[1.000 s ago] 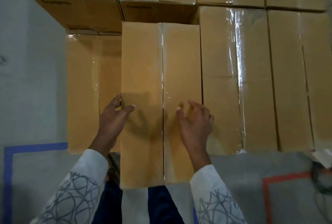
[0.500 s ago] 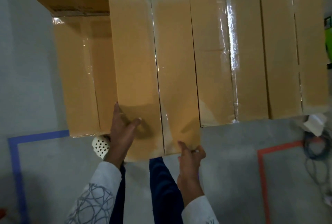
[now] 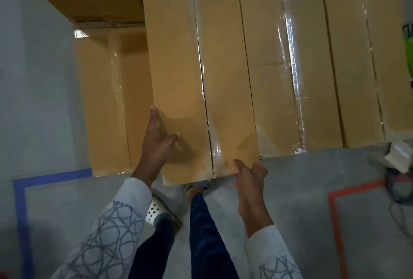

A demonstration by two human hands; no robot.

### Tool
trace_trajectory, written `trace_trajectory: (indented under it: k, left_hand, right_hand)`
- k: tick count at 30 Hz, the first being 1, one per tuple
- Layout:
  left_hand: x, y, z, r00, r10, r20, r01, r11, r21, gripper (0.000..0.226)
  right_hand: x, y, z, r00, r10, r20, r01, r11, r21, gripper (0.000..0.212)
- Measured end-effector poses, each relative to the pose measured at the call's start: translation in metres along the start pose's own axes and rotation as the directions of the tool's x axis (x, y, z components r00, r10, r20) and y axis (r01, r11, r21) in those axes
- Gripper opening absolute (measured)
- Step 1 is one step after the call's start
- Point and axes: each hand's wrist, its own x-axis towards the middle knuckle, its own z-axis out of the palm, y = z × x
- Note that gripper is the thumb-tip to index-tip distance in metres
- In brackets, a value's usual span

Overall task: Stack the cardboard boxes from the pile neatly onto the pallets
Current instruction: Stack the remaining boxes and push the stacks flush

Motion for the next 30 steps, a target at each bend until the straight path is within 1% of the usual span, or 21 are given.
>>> trace_trajectory:
  k: [3, 5, 8, 11, 14, 17, 19, 21, 22, 23, 24, 26, 27, 28, 30]
  left_hand:
    - [0.008, 0.003, 0.000, 1.000, 0.021, 0.016, -0.020, 1.000, -0.019, 0.107]
    - [0.010, 0.002, -0.001, 0.999, 0.026, 0.028, -0.026, 1.000, 0.004, 0.107]
    - [0.016, 0.002, -0.002, 1.000, 0.021, 0.013, -0.021, 0.999, 0.033, 0.109]
    - [0.023, 0.005, -0.002, 1.000, 0.027, -0.002, -0.027, 0.998, 0.049, 0.108]
    - [0.028, 0.009, 0.000, 1.000, 0.027, -0.016, -0.026, 0.999, 0.040, 0.106]
    - [0.031, 0.012, 0.003, 0.999, 0.007, -0.049, -0.005, 0.999, 0.048, 0.105]
    - [0.029, 0.011, 0.007, 0.997, -0.006, -0.081, 0.012, 0.997, 0.071, 0.103]
    - [0.026, 0.011, 0.011, 0.993, -0.027, -0.112, 0.035, 0.997, 0.069, 0.101]
    - [0.026, 0.011, 0.014, 0.990, -0.034, -0.136, 0.043, 0.997, 0.069, 0.100]
    - [0.024, 0.012, 0.016, 0.986, -0.042, -0.162, 0.054, 0.996, 0.074, 0.100]
    - [0.022, 0.015, 0.018, 0.981, -0.049, -0.190, 0.065, 0.995, 0.078, 0.099]
    - [0.021, 0.017, 0.020, 0.969, -0.059, -0.239, 0.079, 0.994, 0.073, 0.100]
    - [0.022, 0.019, 0.022, 0.964, -0.059, -0.259, 0.081, 0.994, 0.076, 0.100]
    - [0.024, 0.019, 0.022, 0.960, -0.051, -0.274, 0.077, 0.993, 0.087, 0.098]
    - [0.030, 0.022, 0.022, 0.955, -0.021, -0.295, 0.057, 0.992, 0.115, 0.092]
  right_hand:
    - [0.000, 0.000, 0.004, 1.000, 0.003, 0.012, -0.003, 1.000, 0.006, 0.073]
    - [0.001, 0.000, 0.004, 1.000, -0.008, 0.013, 0.008, 1.000, -0.018, 0.074]
    - [0.005, -0.003, 0.004, 0.999, -0.037, 0.000, 0.037, 0.997, -0.064, 0.073]
    - [0.006, -0.007, 0.005, 1.000, -0.028, 0.012, 0.029, 0.995, -0.100, 0.081]
    - [0.008, -0.012, 0.007, 0.999, -0.024, 0.023, 0.027, 0.993, -0.116, 0.082]
    - [0.011, -0.015, 0.008, 0.998, -0.037, 0.043, 0.043, 0.990, -0.133, 0.081]
    - [0.011, -0.014, 0.009, 0.998, -0.031, 0.058, 0.040, 0.989, -0.144, 0.084]
    - [0.009, -0.014, 0.008, 0.997, -0.033, 0.073, 0.047, 0.979, -0.198, 0.087]
    - [0.007, -0.016, 0.006, 0.996, -0.037, 0.077, 0.055, 0.966, -0.252, 0.085]
    - [0.004, -0.018, 0.003, 0.995, -0.047, 0.089, 0.075, 0.937, -0.341, 0.080]
    - [0.001, -0.022, 0.000, 0.991, -0.062, 0.121, 0.112, 0.876, -0.468, 0.074]
    - [-0.003, -0.032, -0.009, 0.975, -0.118, 0.186, 0.217, 0.667, -0.713, 0.058]
    - [-0.002, -0.038, -0.011, 0.964, -0.166, 0.208, 0.266, 0.580, -0.770, 0.051]
    - [0.001, -0.046, -0.009, 0.948, -0.215, 0.233, 0.315, 0.547, -0.776, 0.046]
    - [0.010, -0.066, 0.001, 0.896, -0.337, 0.290, 0.437, 0.545, -0.716, 0.041]
